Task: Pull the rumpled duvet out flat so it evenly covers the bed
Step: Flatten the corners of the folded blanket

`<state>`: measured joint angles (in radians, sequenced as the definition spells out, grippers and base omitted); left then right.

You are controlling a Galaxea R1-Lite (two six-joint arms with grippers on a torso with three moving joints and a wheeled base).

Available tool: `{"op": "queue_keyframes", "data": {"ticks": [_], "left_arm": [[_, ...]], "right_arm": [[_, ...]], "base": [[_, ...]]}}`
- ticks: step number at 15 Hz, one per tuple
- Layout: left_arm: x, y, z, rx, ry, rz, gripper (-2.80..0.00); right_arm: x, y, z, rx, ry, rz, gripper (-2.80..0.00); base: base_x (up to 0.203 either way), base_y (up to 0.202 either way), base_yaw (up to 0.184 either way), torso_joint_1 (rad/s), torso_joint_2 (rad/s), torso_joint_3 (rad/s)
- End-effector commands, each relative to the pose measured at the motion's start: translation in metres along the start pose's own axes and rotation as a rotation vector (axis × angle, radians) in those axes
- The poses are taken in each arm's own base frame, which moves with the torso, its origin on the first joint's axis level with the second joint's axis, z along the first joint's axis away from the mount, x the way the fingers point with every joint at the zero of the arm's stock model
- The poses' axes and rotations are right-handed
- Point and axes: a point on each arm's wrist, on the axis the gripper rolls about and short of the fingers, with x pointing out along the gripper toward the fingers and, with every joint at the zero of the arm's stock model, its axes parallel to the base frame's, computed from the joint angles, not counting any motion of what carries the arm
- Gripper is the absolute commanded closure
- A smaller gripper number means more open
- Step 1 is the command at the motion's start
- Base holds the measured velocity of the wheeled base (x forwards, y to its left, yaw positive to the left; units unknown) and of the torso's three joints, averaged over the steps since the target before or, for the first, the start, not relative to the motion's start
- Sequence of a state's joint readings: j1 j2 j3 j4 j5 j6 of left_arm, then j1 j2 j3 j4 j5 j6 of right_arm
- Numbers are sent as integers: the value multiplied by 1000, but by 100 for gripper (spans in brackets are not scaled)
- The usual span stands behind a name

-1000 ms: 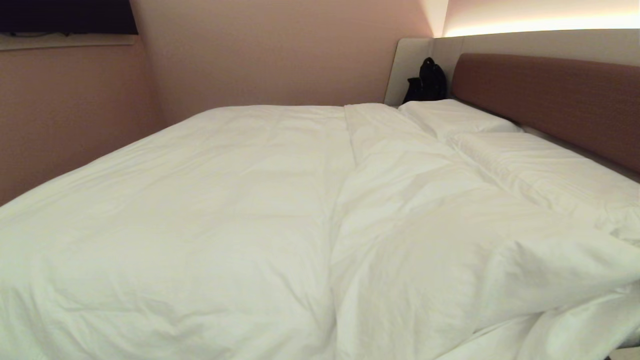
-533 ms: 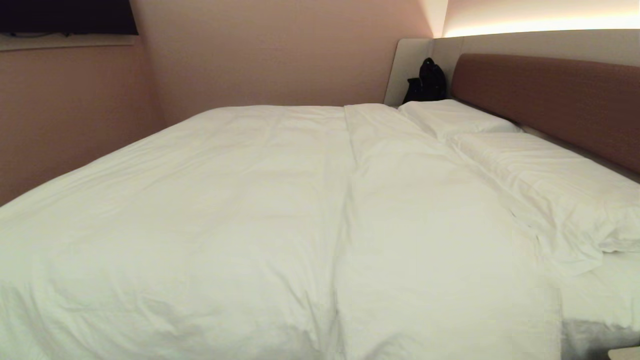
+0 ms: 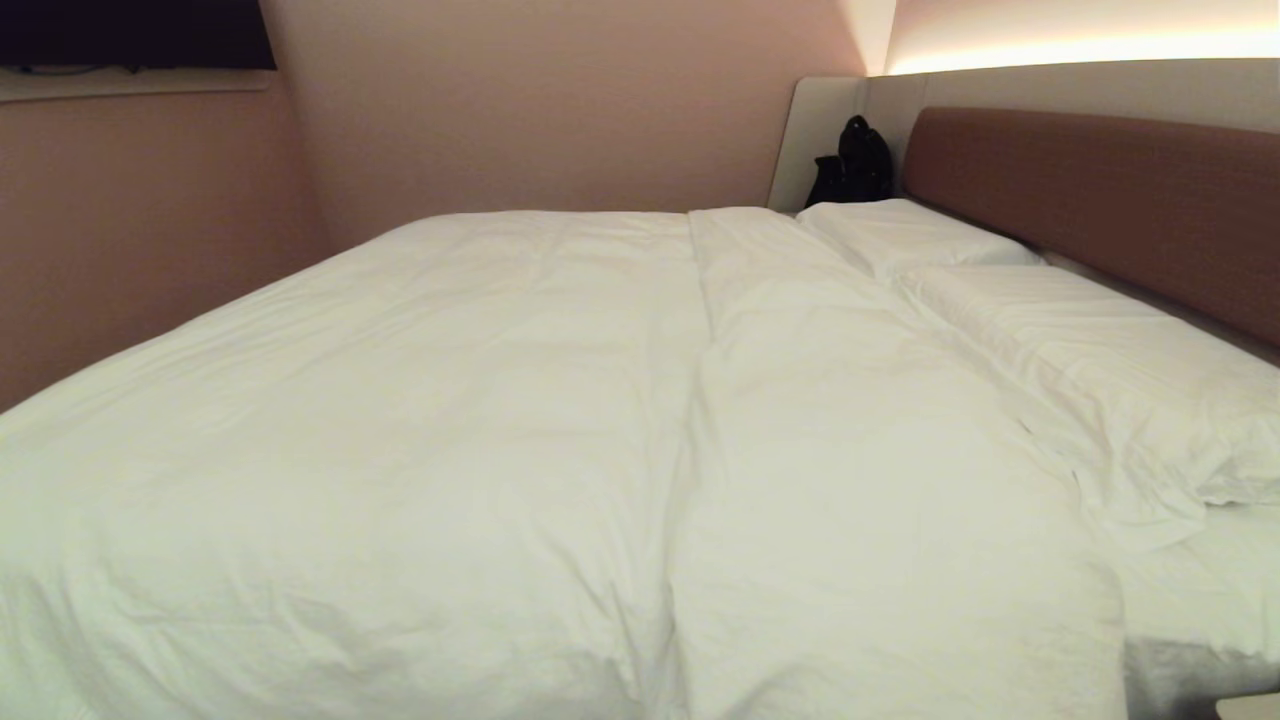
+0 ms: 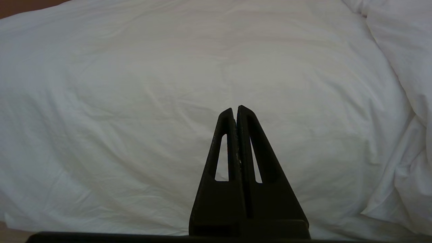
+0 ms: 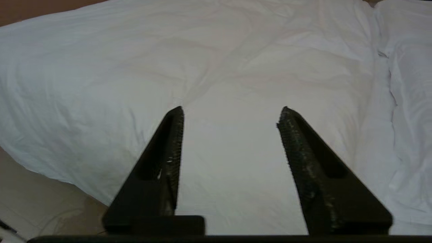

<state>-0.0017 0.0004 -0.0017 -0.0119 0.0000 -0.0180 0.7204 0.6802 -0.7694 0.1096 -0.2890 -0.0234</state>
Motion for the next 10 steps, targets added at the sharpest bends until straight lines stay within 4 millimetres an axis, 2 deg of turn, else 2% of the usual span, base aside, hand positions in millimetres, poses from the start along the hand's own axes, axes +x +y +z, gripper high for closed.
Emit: {"op": "queue_keyframes", "data": {"ticks": [1, 4, 6, 10], "left_arm": [[0, 0, 0, 0, -1, 0, 0], [0, 0, 0, 0, -1, 0, 0], [0, 0, 0, 0, -1, 0, 0], [0, 0, 0, 0, -1, 0, 0]], "right_arm": [[21, 5, 3, -6, 61, -43, 0], [61, 9, 5, 51, 161, -130, 0], [94, 10, -2, 95, 251, -189, 0], [166, 10, -40, 167, 480, -290, 0]], "base": [[0, 0, 0, 0, 0, 0], [0, 0, 0, 0, 0, 0], [0, 0, 0, 0, 0, 0], [0, 0, 0, 0, 0, 0]]}}
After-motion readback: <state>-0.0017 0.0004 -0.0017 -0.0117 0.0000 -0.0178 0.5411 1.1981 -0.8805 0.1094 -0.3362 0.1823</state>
